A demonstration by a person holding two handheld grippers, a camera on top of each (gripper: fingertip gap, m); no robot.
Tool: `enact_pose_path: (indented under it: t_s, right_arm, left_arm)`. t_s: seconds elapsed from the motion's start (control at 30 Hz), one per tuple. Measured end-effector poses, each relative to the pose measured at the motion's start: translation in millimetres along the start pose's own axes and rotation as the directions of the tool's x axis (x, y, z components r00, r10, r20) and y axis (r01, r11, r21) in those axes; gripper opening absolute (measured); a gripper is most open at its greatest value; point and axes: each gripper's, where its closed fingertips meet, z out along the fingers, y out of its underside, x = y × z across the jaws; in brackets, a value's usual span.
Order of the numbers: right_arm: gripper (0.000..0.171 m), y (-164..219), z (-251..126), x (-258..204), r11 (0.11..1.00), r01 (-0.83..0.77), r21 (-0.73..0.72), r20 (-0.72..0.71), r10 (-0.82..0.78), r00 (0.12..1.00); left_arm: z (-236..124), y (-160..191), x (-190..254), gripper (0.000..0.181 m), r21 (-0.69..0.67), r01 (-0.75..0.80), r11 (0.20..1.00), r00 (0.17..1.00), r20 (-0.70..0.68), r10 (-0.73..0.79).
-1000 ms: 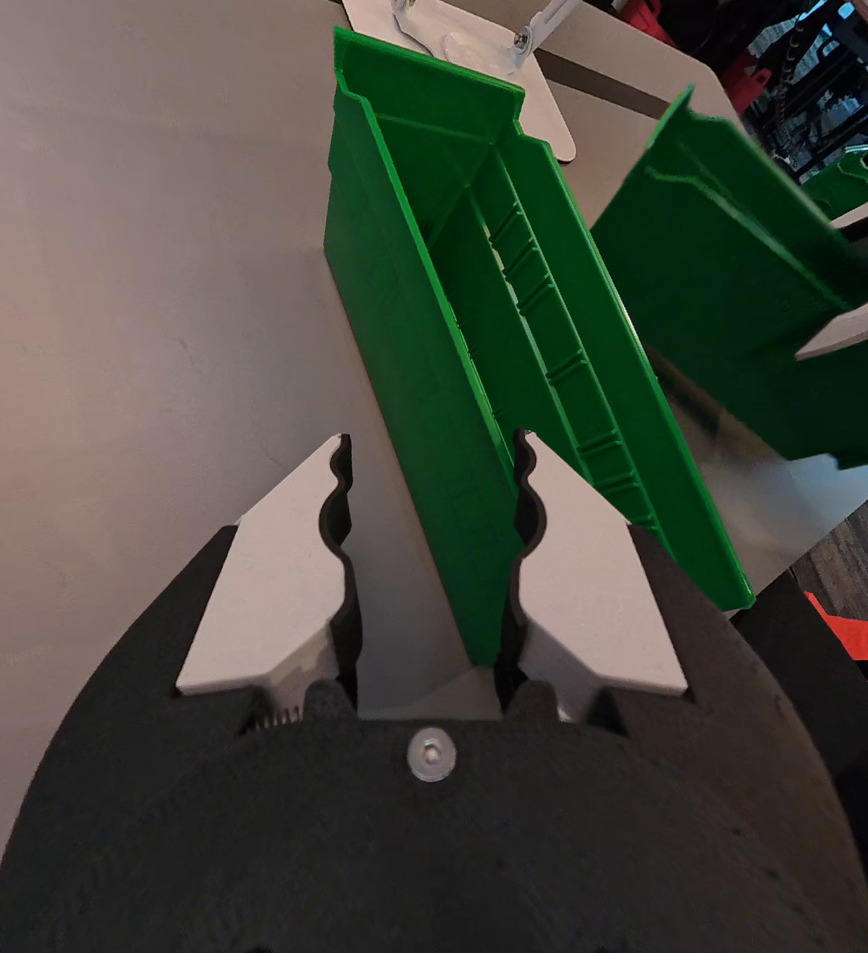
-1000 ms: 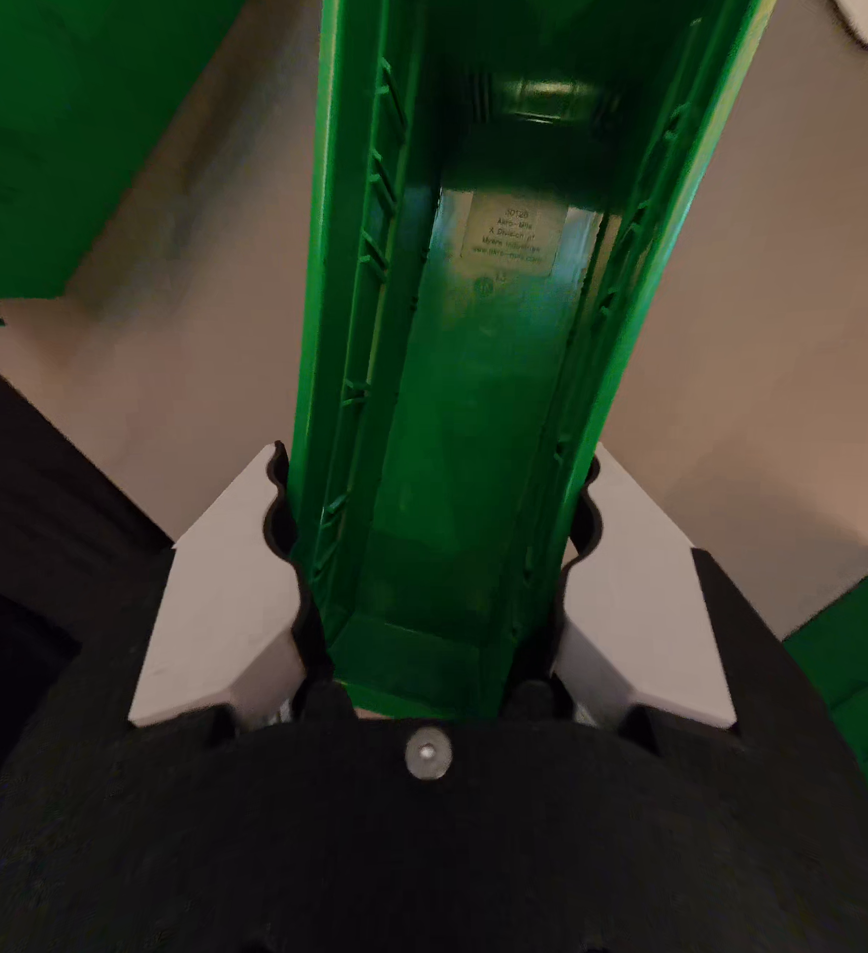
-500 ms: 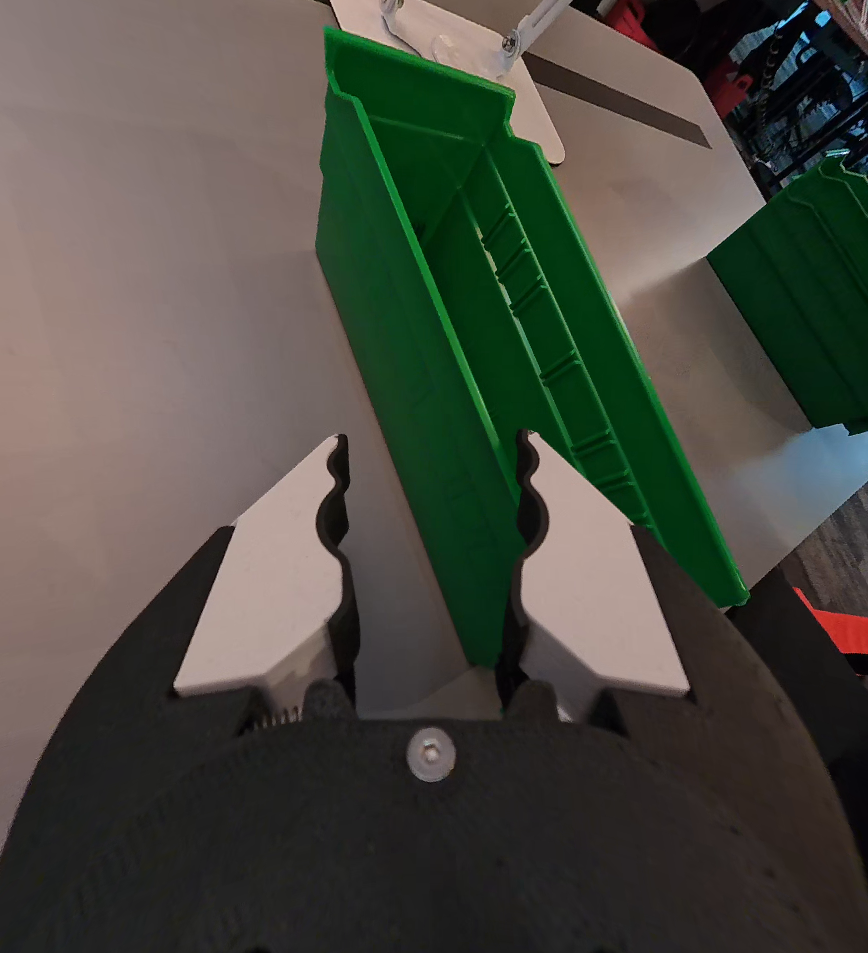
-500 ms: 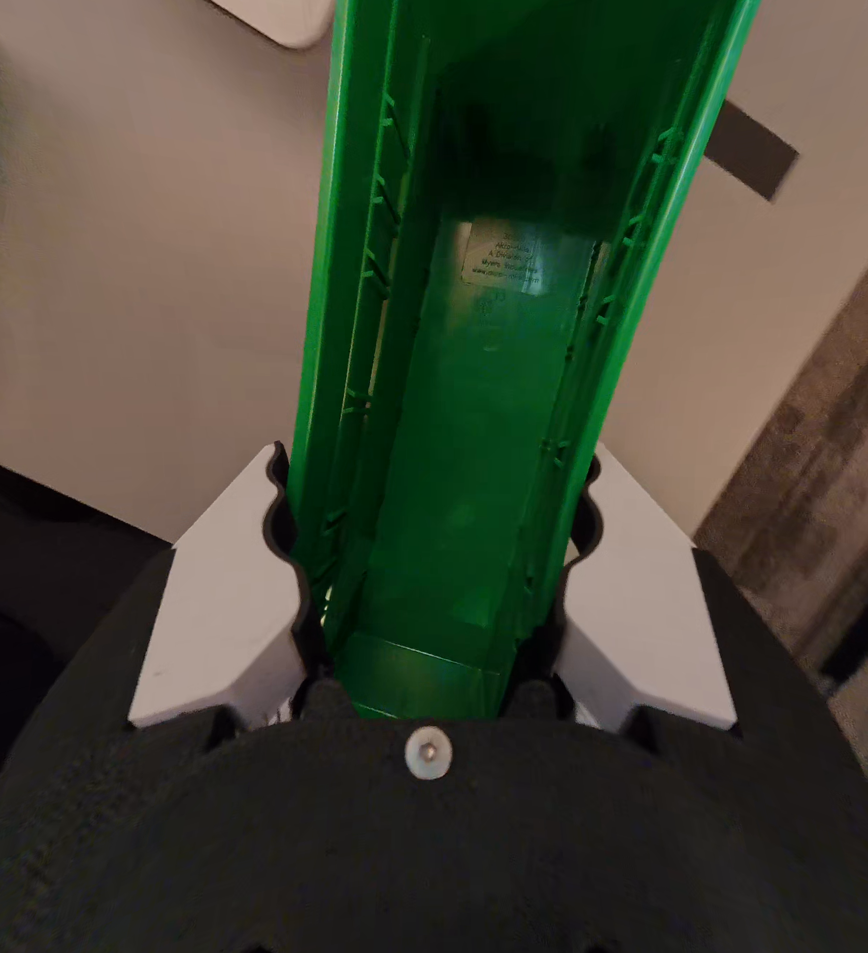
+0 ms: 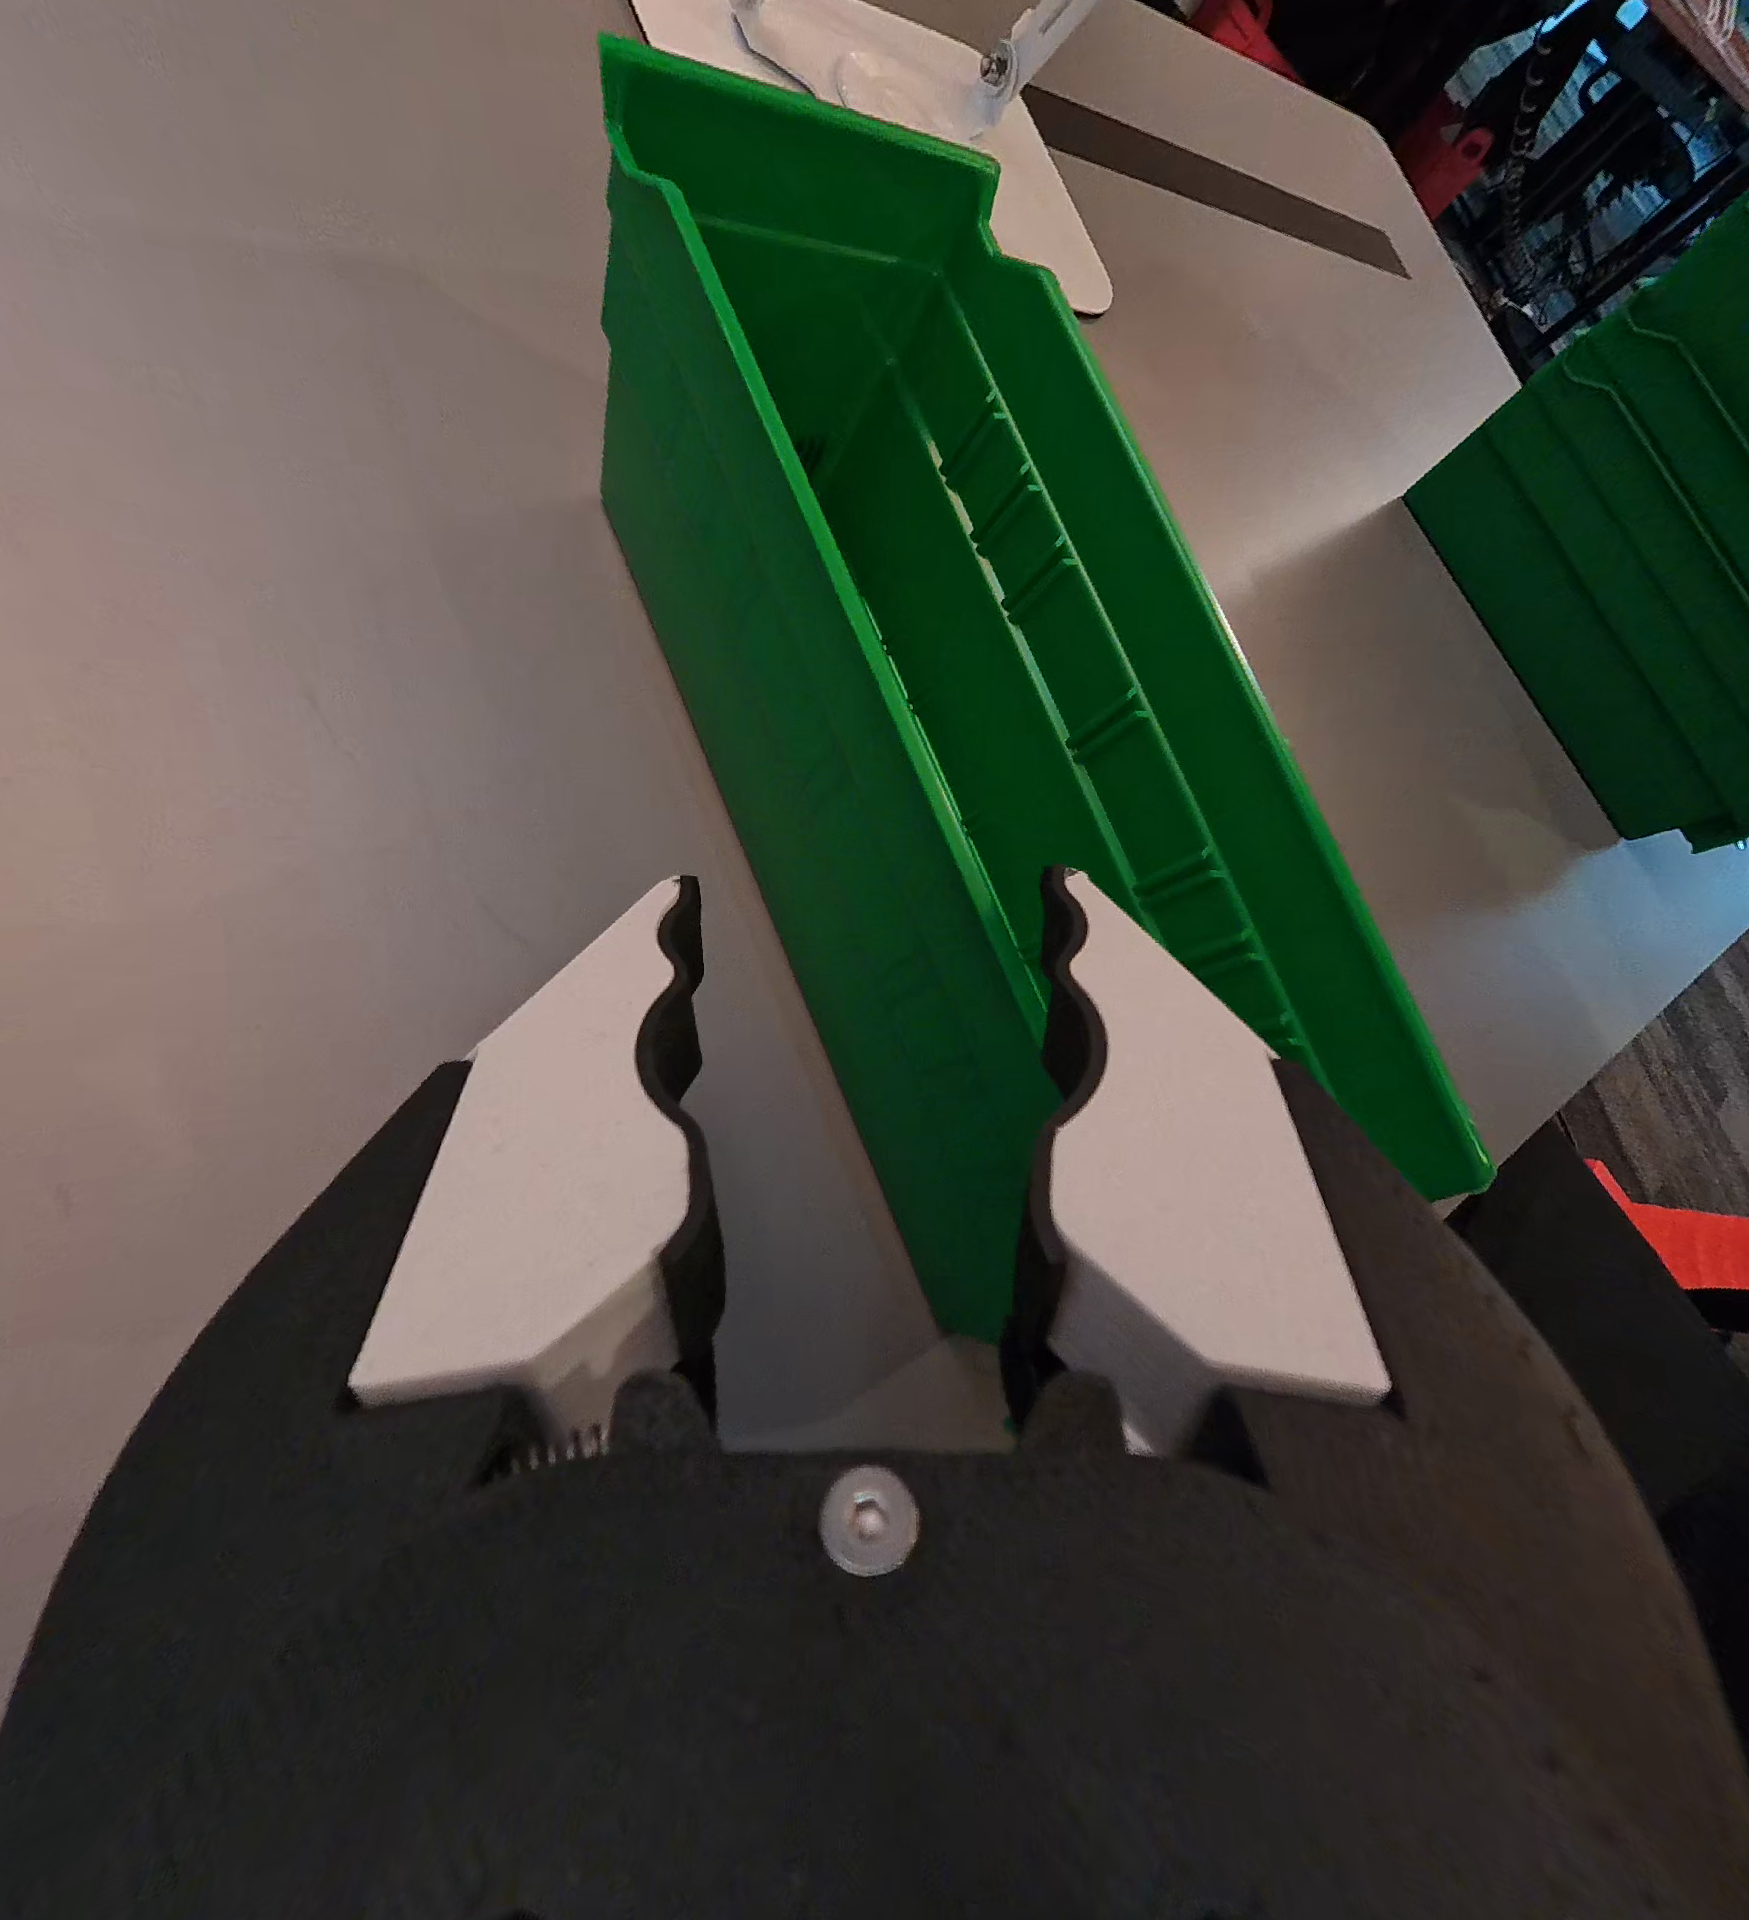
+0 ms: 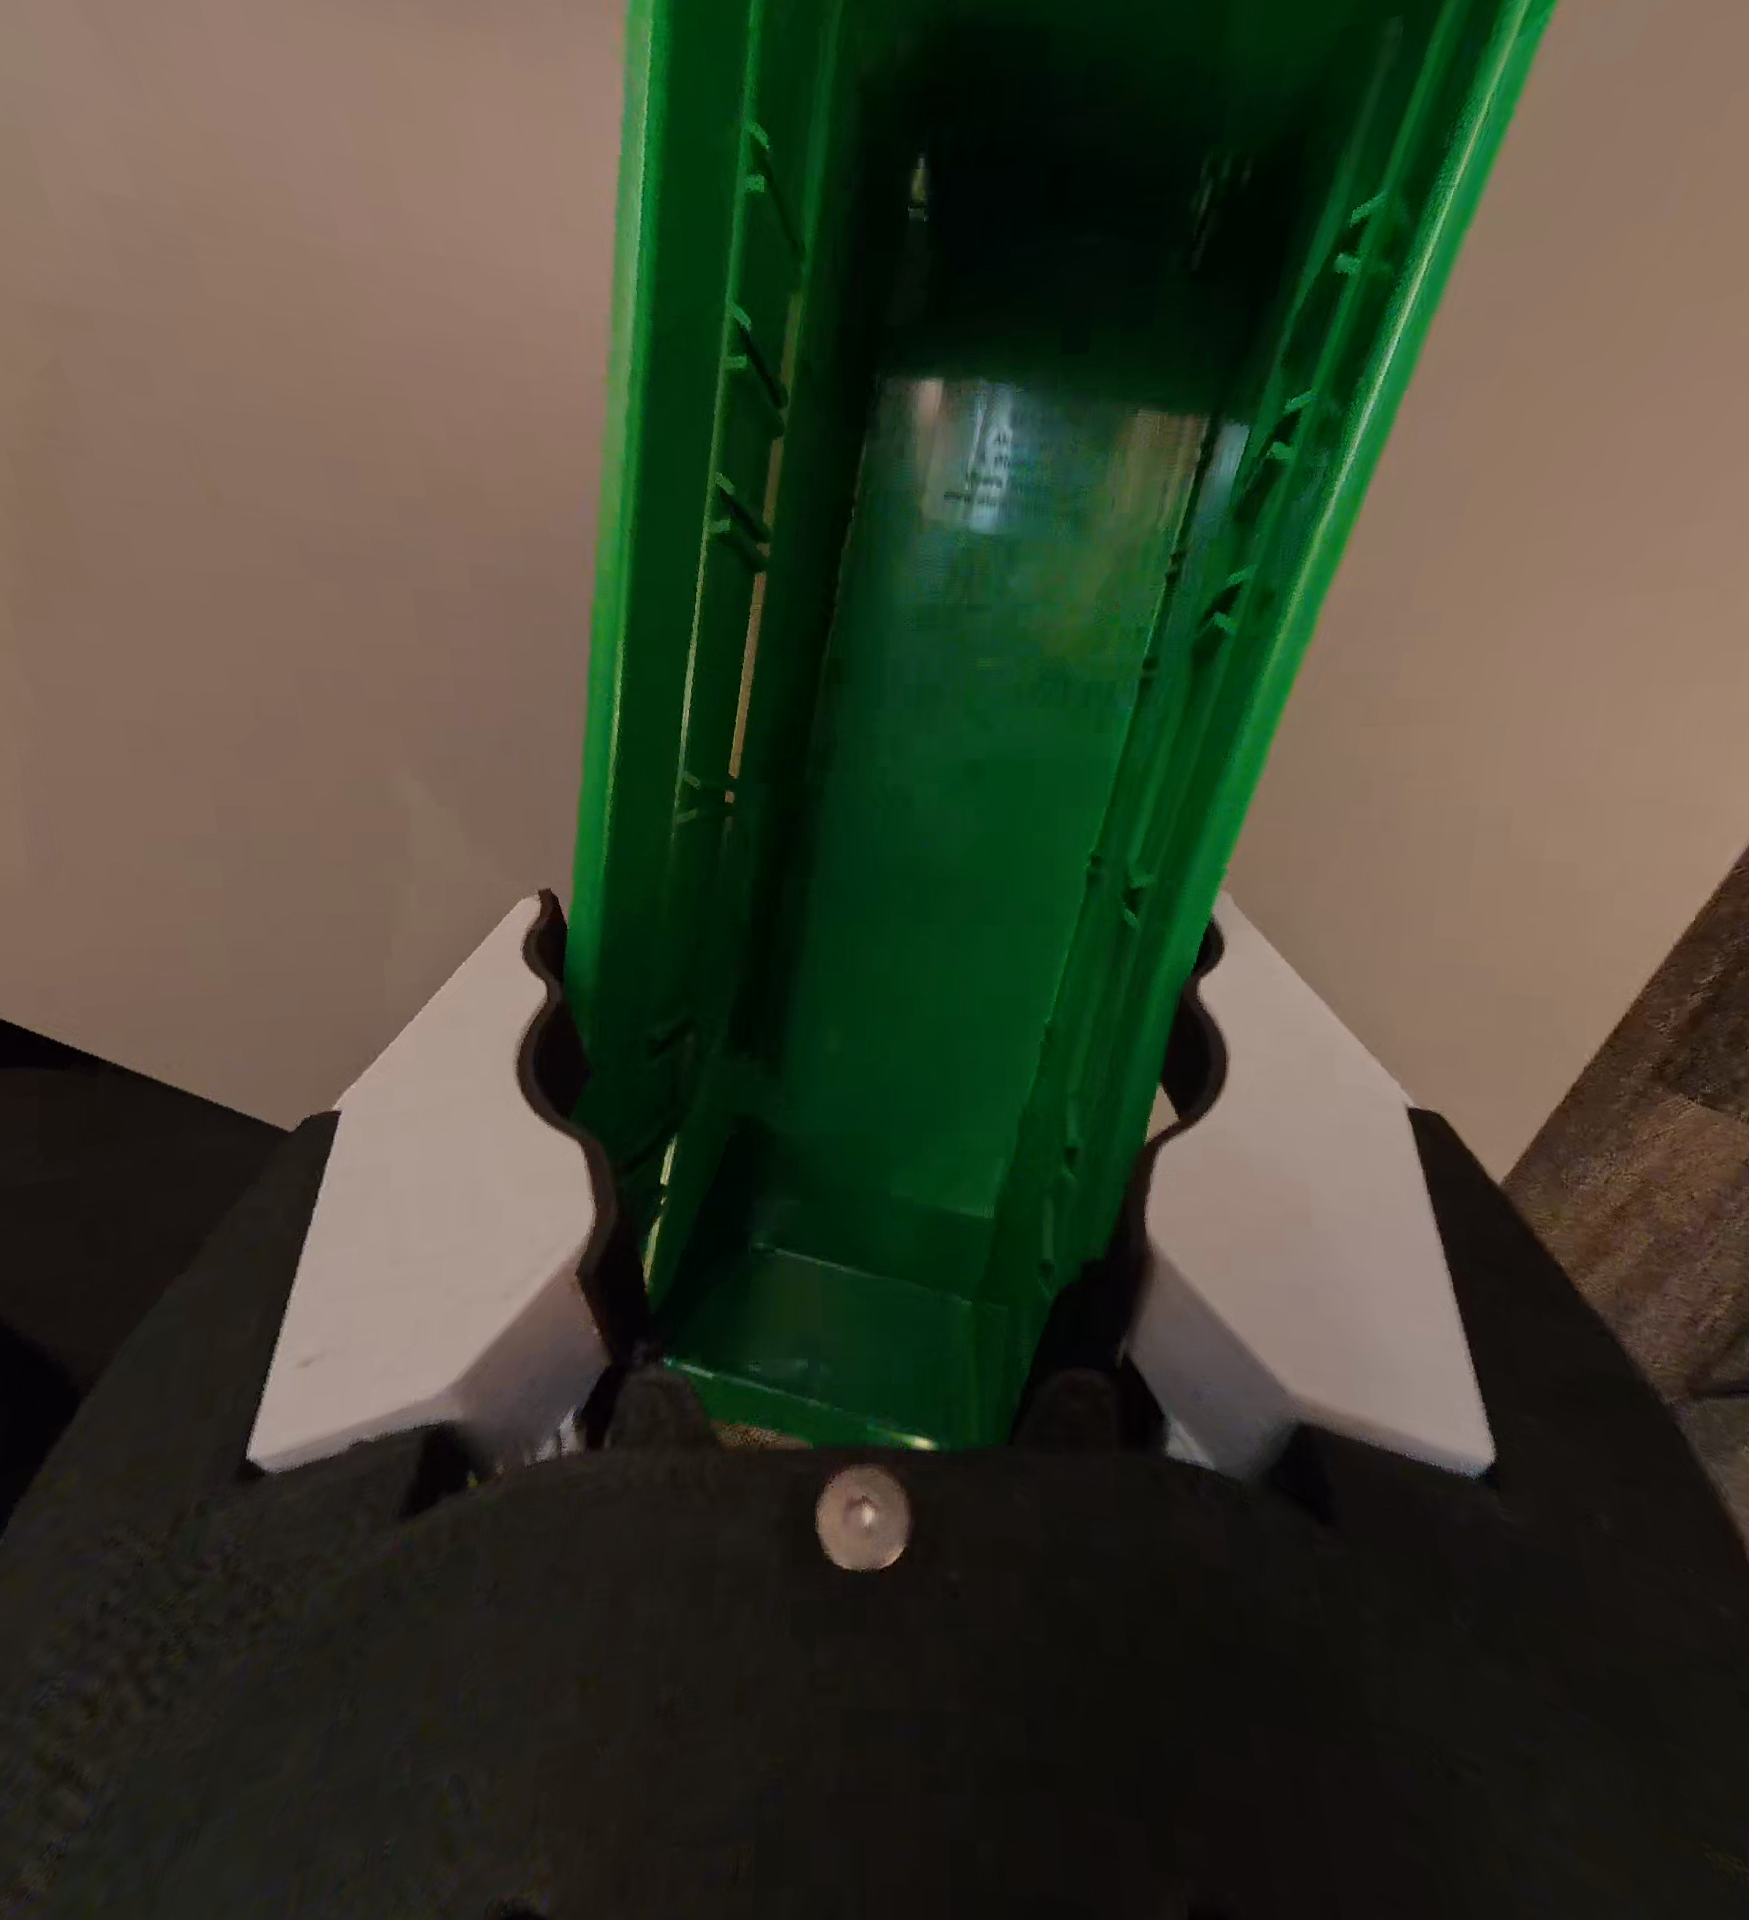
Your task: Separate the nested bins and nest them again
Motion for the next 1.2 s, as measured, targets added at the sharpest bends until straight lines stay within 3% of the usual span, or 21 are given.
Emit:
enact_pose_path:
  t_s: [0.2,0.37,0.53,0.63,0.73,0.87,1.03,1.2]
  right_arm:
    - [0.120,9,21,5,0.999,-0.038,0.006,0.055,0.038,0.998]
    - [0.139,19,33,9,0.997,-0.059,-0.057,0.051,0.062,0.997]
    - [0.153,10,7,15,0.996,-0.084,0.000,0.001,0.084,0.996]
    - [0.149,-2,-19,6,0.998,-0.029,0.055,-0.051,0.032,0.998]
    - [0.145,-26,-42,-39,0.986,0.063,0.157,-0.025,-0.060,0.998]
    - [0.143,-59,-46,-145,0.943,0.195,0.271,0.110,-0.231,0.967]
    - [0.147,-74,-5,-275,0.916,0.312,0.253,0.279,-0.378,0.883]
    - [0.155,-85,55,-342,0.887,0.421,0.189,0.295,-0.460,0.838]
  left_arm:
    - [2,1,0,0.065,-0.009,0.000,1.000,1.000,-0.010,0.000]
    - [3,3,4,0.064,-0.019,0.006,1.000,0.999,-0.037,-0.007]
    - [3,6,12,0.062,-0.032,0.024,0.999,0.996,-0.090,-0.026]
    - [8,9,22,0.061,-0.050,0.033,0.998,0.989,-0.142,-0.040]
    - [15,11,37,0.060,-0.059,0.041,0.997,0.980,-0.194,-0.052]
    - [27,11,64,0.065,-0.063,0.061,0.996,0.965,-0.252,-0.075]
    - [44,18,104,0.067,-0.098,0.123,0.988,0.931,-0.333,-0.149]
    - [49,28,143,0.067,-0.150,0.070,0.986,0.889,-0.440,-0.130]
